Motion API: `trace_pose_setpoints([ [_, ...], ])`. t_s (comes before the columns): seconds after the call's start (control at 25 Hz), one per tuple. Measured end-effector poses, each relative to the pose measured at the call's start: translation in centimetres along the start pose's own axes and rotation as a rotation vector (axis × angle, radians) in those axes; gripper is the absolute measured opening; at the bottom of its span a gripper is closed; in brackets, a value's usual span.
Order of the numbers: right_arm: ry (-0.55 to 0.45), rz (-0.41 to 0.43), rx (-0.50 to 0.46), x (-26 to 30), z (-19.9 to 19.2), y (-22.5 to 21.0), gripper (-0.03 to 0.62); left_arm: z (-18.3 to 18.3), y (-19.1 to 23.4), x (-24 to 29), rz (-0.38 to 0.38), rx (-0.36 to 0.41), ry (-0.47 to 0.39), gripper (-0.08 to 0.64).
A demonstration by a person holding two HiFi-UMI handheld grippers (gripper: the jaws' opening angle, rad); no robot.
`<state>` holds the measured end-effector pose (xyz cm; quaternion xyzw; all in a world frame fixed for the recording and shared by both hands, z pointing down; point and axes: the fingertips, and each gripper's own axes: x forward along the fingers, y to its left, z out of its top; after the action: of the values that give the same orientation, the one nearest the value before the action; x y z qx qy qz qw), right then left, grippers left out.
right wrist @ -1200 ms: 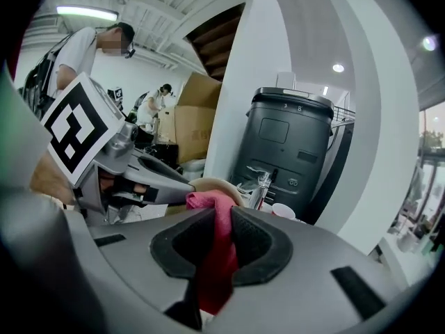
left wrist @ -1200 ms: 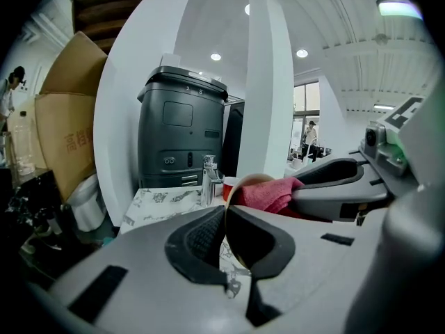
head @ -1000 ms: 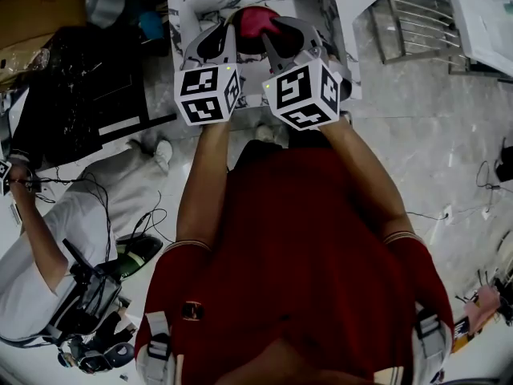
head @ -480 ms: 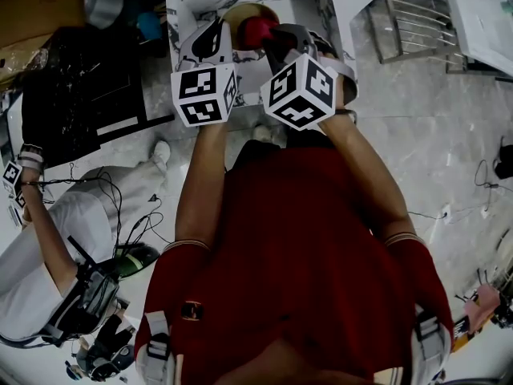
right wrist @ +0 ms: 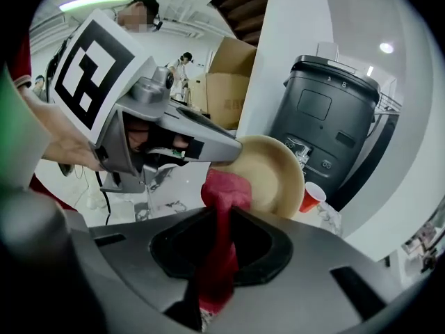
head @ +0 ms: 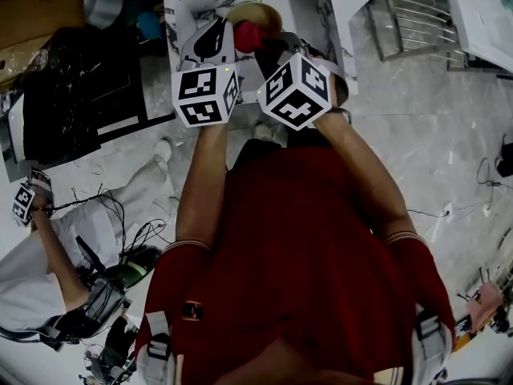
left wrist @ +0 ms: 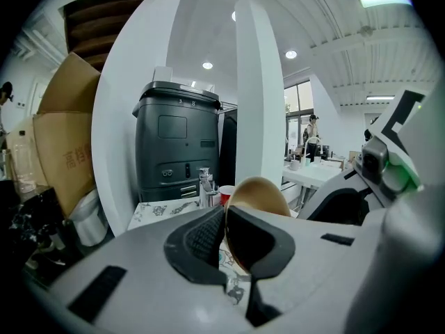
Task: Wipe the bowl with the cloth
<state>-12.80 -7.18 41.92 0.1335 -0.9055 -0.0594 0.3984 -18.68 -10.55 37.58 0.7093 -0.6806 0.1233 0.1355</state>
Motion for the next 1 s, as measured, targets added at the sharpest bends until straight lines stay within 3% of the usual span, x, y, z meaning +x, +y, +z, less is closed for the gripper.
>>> trace_pose_setpoints([
  [0.32, -0.116, 0.036, 0.118, -0.5, 1.3, -0.5, 0.066, 0.2, -1.1, 0.2, -0.036, -0.056, -0.003, 0.020],
  [1.0, -0.316, -0.124, 0.252, -2.8, 3.1, -4.1, 0.066, -1.3, -2.1, 0.4, -0.038, -0.049, 0.058, 0.020],
])
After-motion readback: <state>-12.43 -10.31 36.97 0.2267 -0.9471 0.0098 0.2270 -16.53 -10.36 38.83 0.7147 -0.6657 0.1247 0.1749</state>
